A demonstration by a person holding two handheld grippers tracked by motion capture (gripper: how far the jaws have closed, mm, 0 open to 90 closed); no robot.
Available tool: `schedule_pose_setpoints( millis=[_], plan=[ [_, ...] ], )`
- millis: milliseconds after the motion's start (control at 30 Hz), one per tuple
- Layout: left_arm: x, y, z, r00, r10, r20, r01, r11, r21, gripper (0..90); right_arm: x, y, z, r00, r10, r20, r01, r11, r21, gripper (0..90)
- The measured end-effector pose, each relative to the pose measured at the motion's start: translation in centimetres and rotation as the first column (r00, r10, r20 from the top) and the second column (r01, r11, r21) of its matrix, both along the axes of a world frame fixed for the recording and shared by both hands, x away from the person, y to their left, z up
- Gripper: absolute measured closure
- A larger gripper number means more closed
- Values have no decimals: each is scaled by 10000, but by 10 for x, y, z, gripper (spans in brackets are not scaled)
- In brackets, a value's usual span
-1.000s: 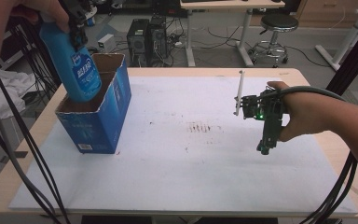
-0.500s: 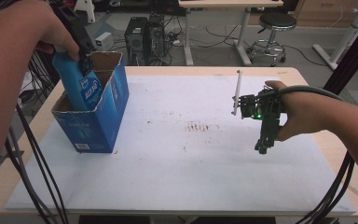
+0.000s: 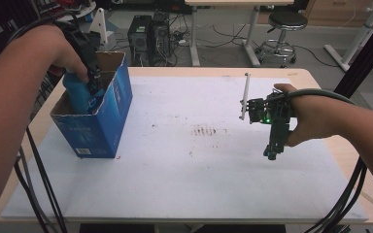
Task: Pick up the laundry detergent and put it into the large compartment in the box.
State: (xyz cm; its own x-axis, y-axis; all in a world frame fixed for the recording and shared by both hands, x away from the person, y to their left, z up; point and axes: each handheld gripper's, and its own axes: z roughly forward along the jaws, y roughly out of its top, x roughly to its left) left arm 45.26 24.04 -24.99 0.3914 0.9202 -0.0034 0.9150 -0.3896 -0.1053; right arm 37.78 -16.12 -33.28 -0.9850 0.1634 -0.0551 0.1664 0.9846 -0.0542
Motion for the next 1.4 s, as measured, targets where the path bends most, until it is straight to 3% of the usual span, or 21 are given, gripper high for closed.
schedule_pose_setpoints(
  millis=[133,167,367,500,667,933,1400],
  plan=[
    [-1,-1,-7,9987,-502,24,502,9987,80,385,0,0,0,10000,11,7,-11,10000,0,23],
    [-2,-2,-10,9961,-878,24,878,9961,99,385,0,0,0,10000,8,10,-8,10000,-8,23],
    [-3,-4,-20,9867,-1622,134,1621,9868,46,385,-1,1,0,9999,105,81,-104,9999,-38,24],
    [-4,-5,-23,9776,-2097,157,2094,9776,187,385,-1,2,0,9999,128,80,-128,9999,-48,24],
    [-5,-4,-29,9622,-2719,121,2719,9623,47,385,-1,2,-2,9999,134,61,-134,9999,-49,24],
    [-6,-5,-40,9446,-3277,164,3277,9448,70,385,-1,2,-3,10000,88,27,-88,10000,-29,24],
    [-4,2,-42,9469,-3199,315,3207,9469,-235,384,0,2,-5,10000,79,35,-79,10000,-10,24]
  ],
)
